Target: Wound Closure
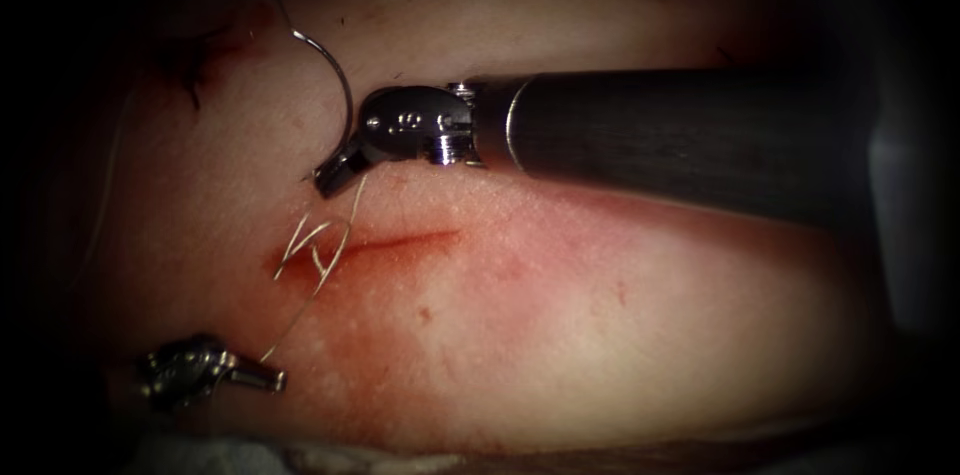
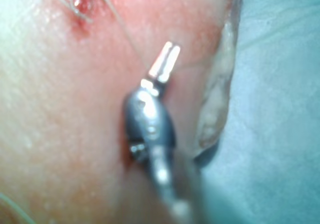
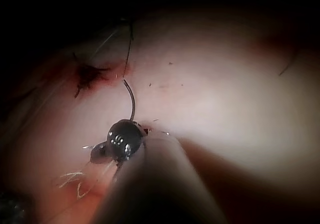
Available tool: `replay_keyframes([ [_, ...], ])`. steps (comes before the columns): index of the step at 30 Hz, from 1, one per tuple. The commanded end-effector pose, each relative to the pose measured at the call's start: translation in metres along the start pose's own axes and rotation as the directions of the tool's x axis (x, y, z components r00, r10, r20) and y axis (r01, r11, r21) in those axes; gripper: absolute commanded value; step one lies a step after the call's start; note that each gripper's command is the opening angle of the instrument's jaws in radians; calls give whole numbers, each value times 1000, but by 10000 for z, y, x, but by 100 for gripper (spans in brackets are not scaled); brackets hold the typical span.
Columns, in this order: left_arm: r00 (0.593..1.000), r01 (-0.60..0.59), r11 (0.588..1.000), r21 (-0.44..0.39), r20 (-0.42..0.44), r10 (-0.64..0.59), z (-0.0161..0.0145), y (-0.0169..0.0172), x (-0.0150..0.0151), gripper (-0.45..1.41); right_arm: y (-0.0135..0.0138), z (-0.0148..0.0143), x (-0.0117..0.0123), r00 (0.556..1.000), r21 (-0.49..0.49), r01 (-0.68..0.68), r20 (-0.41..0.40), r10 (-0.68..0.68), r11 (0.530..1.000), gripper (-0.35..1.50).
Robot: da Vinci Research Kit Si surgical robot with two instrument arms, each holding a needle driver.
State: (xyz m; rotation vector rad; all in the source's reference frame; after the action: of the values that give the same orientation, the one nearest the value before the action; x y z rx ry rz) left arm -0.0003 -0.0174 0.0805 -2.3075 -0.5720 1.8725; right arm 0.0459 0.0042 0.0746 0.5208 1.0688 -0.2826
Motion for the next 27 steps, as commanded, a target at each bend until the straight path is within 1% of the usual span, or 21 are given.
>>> replay_keyframes([
  [1,1000,13,1000,2,-2,-13,8,9,-10,-45,6,12,5,1000,-5,-9,-13,9,1000,-35],
  [3,1000,18,1000,2,1,-18,13,17,-11,-45,18,13,15,1000,-26,-16,-22,15,1000,-35],
  [4,1000,23,1000,4,2,-23,17,22,-12,-45,30,11,21,999,-45,-29,-32,28,999,-35],
  [5,1000,23,1000,4,2,-23,17,22,-12,-45,30,11,21,999,-45,-29,-32,28,999,-35],
  [6,999,37,999,9,4,-37,25,28,-16,-45,49,9,26,999,-74,-37,-33,35,997,-35],
  [7,999,41,999,10,4,-41,28,30,-18,-45,56,8,27,998,-81,-47,-35,44,996,-35],
  [8,999,50,999,14,6,-50,34,34,-21,-45,73,8,26,998,-69,-59,-43,56,996,-35],
  [9,998,58,998,12,7,-58,43,41,-25,-45,84,8,24,996,-81,-78,-58,74,994,-35],
  [11,998,62,998,8,7,-62,51,47,-27,-45,93,6,21,993,-100,-96,-72,89,990,-35],
  [12,998,67,998,-1,6,-67,58,51,-28,-45,100,4,21,990,-123,-115,-98,103,986,-35],
  [16,996,89,996,-6,7,-89,72,57,-31,-45,105,11,22,989,-152,-123,-95,109,981,-35],
  [17,995,100,995,-3,7,-100,79,66,-32,-45,110,13,20,989,-160,-127,-98,112,979,-35],
  [20,994,113,994,-3,9,-113,94,84,-33,-45,111,16,17,989,-162,-127,-100,111,979,-35],
  [21,991,136,991,-17,12,-135,110,103,-40,-45,106,21,17,989,-163,-124,-97,109,979,-35],
  [23,989,147,989,-33,16,-147,118,116,-48,-45,102,21,17,989,-166,-127,-101,111,978,-35],
  [25,984,176,983,-59,26,-175,125,135,-65,-45,97,18,19,988,-171,-134,-100,118,976,-35],
  [27,979,204,977,-60,32,-202,130,141,-74,-45,94,15,17,987,-167,-136,-104,120,976,-35],
])
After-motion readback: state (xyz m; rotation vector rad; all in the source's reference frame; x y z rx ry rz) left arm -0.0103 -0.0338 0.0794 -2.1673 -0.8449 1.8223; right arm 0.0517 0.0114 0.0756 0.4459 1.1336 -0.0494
